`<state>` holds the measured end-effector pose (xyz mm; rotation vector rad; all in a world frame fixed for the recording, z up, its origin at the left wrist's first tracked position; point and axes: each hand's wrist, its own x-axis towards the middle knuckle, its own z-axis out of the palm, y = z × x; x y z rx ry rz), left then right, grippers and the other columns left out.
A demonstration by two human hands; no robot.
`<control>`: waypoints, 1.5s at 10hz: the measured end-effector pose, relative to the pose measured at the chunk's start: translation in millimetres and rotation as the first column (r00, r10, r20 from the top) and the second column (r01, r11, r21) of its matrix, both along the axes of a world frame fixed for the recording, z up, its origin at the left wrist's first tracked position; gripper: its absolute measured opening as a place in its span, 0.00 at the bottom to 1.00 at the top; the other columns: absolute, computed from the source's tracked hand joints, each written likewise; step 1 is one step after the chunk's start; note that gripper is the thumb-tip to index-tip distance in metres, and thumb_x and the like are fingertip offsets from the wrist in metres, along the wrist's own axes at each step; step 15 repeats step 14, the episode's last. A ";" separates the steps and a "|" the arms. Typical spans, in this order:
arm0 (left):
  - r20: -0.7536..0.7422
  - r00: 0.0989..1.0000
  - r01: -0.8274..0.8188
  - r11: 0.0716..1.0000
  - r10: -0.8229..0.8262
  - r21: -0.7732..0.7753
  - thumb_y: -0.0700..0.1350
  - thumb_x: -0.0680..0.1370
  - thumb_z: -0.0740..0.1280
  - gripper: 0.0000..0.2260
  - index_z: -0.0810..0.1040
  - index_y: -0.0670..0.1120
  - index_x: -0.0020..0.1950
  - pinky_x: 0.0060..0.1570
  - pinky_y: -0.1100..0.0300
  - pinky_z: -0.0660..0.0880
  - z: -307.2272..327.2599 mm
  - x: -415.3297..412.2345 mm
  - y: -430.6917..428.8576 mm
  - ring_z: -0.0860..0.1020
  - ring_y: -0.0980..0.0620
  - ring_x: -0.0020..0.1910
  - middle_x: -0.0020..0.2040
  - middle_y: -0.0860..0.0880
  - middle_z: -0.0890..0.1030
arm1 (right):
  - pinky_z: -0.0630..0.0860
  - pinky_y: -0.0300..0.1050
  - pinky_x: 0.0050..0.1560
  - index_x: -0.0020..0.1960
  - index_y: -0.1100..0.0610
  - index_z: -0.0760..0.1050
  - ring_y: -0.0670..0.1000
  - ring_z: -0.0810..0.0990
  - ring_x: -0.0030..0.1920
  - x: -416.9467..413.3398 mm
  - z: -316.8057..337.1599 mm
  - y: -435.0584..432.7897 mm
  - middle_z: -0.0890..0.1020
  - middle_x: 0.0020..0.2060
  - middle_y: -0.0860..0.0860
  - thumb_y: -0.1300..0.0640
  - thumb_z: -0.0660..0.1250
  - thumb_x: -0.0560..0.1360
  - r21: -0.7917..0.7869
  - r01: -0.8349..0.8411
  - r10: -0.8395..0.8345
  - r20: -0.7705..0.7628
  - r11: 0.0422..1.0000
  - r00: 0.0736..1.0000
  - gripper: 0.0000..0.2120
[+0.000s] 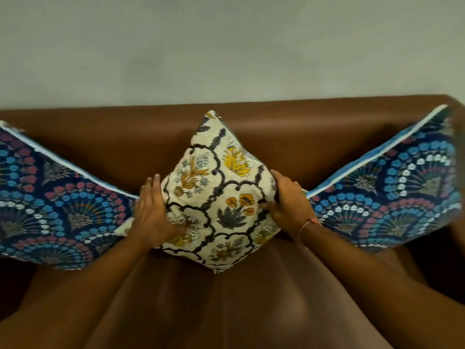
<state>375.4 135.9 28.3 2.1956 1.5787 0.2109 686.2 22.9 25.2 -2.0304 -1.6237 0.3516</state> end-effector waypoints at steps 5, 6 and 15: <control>0.125 0.929 0.347 0.937 -0.348 0.023 0.74 0.60 0.71 0.64 0.38 0.48 0.80 0.78 0.45 0.49 24.0 328.7 -139.8 0.44 0.45 0.81 0.83 0.45 0.44 | 0.65 0.56 0.66 0.74 0.53 0.57 0.57 0.68 0.65 347.5 52.0 -162.3 0.69 0.66 0.54 0.21 0.69 0.53 0.022 0.284 -0.285 0.106 0.959 0.953 0.60; 0.011 0.945 0.326 0.945 -0.326 -0.022 0.73 0.57 0.74 0.67 0.40 0.47 0.80 0.76 0.44 0.55 4.6 349.8 -142.0 0.55 0.42 0.78 0.81 0.43 0.54 | 0.66 0.61 0.71 0.79 0.55 0.51 0.62 0.69 0.71 367.0 24.5 -177.5 0.69 0.73 0.58 0.22 0.74 0.44 -0.301 0.261 -0.242 0.098 0.917 0.965 0.73; -0.101 0.934 0.356 0.918 -0.343 0.177 0.69 0.71 0.67 0.54 0.38 0.43 0.80 0.79 0.45 0.44 28.5 296.0 -161.9 0.40 0.45 0.81 0.82 0.42 0.42 | 0.58 0.69 0.73 0.80 0.55 0.45 0.59 0.55 0.78 285.8 -5.5 -205.2 0.58 0.78 0.57 0.59 0.70 0.73 -0.107 0.485 -0.481 0.059 0.868 0.875 0.45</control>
